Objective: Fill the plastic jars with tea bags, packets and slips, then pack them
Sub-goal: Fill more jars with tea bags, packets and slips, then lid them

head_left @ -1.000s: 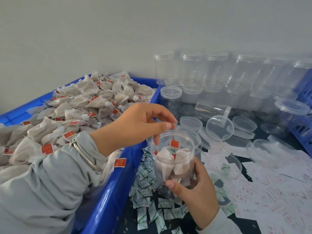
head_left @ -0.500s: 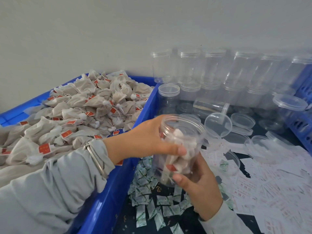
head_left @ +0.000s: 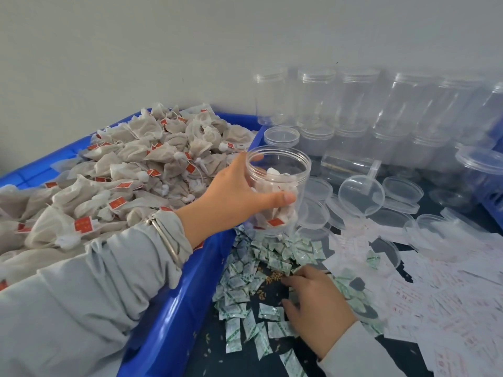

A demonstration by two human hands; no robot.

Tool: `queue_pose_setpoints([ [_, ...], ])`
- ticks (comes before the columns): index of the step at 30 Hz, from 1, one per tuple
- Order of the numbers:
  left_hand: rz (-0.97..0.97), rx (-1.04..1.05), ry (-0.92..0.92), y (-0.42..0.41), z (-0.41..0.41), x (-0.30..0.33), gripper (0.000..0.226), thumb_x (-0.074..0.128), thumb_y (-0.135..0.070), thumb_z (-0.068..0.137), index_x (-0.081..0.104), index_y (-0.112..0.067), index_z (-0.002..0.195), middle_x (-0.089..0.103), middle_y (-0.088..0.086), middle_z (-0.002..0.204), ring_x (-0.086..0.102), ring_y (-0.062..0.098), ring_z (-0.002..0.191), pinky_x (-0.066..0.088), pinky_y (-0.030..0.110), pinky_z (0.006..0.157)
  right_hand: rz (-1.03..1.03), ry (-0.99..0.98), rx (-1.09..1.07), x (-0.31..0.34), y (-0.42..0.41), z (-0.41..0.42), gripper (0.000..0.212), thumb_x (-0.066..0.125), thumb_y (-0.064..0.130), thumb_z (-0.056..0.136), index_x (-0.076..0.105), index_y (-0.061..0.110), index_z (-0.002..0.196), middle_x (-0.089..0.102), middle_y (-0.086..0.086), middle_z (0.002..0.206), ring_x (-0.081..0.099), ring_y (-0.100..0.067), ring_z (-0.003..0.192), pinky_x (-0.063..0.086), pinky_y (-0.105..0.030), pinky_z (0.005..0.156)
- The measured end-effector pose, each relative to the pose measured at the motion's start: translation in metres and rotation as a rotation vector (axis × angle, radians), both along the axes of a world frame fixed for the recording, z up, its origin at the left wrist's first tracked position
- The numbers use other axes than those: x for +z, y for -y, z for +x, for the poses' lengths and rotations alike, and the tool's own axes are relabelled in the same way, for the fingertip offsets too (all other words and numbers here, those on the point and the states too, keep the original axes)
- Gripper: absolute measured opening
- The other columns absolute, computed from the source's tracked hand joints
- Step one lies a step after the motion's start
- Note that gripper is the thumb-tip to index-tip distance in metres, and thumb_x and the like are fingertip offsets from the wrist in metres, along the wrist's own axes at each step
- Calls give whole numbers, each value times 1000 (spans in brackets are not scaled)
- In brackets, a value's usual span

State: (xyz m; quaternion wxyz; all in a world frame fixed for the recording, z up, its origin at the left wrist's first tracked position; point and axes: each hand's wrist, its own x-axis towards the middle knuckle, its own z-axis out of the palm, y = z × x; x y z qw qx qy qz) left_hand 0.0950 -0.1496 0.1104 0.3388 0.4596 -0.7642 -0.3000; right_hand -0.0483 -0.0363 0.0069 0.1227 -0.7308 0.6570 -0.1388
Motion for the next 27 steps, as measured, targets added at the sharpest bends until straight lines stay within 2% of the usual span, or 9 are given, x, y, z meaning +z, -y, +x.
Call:
queue_pose_setpoints([
  [4, -11, -27, 43, -2, 0, 0, 83, 74, -71, 45, 41, -43, 116, 57, -27, 98, 50, -21, 91, 37, 1, 68, -20, 133, -14, 0, 1, -1, 35, 58, 18, 92, 59, 30, 125, 50, 10, 111, 50, -6, 107, 27, -3, 82],
  [6, -11, -57, 85, -3, -1, 0, 92, 71, -76, 39, 37, -45, 120, 55, -26, 104, 50, -15, 97, 36, 5, 74, -96, 237, -62, 1, 1, 0, 33, 62, 11, 88, 64, 26, 117, 51, 13, 99, 51, -2, 94, 26, 3, 77],
  [9, -12, -105, 94, -6, 0, -1, 99, 74, -73, 42, 31, -44, 127, 54, -23, 112, 51, -6, 106, 38, 13, 85, -270, 414, -153, 4, 2, -4, 27, 70, -1, 80, 73, 19, 98, 54, 16, 84, 50, 7, 75, 35, 2, 73],
  [12, -16, -133, 125, -8, 0, 0, 110, 72, -71, 44, 21, -41, 138, 50, -28, 112, 50, -5, 109, 37, 13, 88, -427, 517, -208, 12, 0, -11, 29, 73, -8, 74, 73, 19, 85, 58, 19, 80, 58, 5, 77, 41, -2, 72],
  [14, -19, -151, 148, -9, 1, 1, 109, 70, -71, 43, 24, -41, 136, 48, -27, 114, 50, -3, 111, 40, 20, 94, -570, 521, -247, 23, -2, -16, 31, 75, -8, 72, 71, 22, 80, 59, 18, 79, 59, 0, 74, 41, -1, 70],
  [17, -25, -185, 180, -13, 1, 5, 97, 69, -72, 42, 31, -45, 128, 48, -25, 115, 49, -1, 114, 41, 27, 99, -814, 488, -331, 49, -7, -29, 32, 76, -3, 73, 65, 26, 79, 56, 21, 77, 53, 2, 70, 38, -1, 69],
  [21, -28, -228, 200, -21, -1, 7, 93, 71, -72, 43, 29, -50, 123, 49, -27, 114, 51, -4, 111, 40, 18, 93, -1067, 628, -313, 92, -14, -39, 16, 70, 8, 83, 63, 23, 87, 61, 13, 80, 57, -1, 70, 44, -7, 68],
  [24, -40, -265, 184, -29, -5, 10, 92, 69, -75, 41, 30, -54, 122, 50, -29, 114, 50, -11, 108, 39, 11, 89, -1099, 697, -203, 116, -9, -32, 9, 67, 12, 85, 62, 20, 88, 64, 4, 79, 60, -5, 68, 47, -11, 65],
  [27, -29, -299, 154, -35, -8, 11, 92, 72, -69, 42, 33, -52, 124, 52, -29, 114, 49, -15, 108, 40, 10, 88, -991, 590, -81, 122, 4, -22, 12, 68, 1, 80, 67, 12, 86, 63, -1, 78, 59, -6, 67, 47, -10, 64],
])
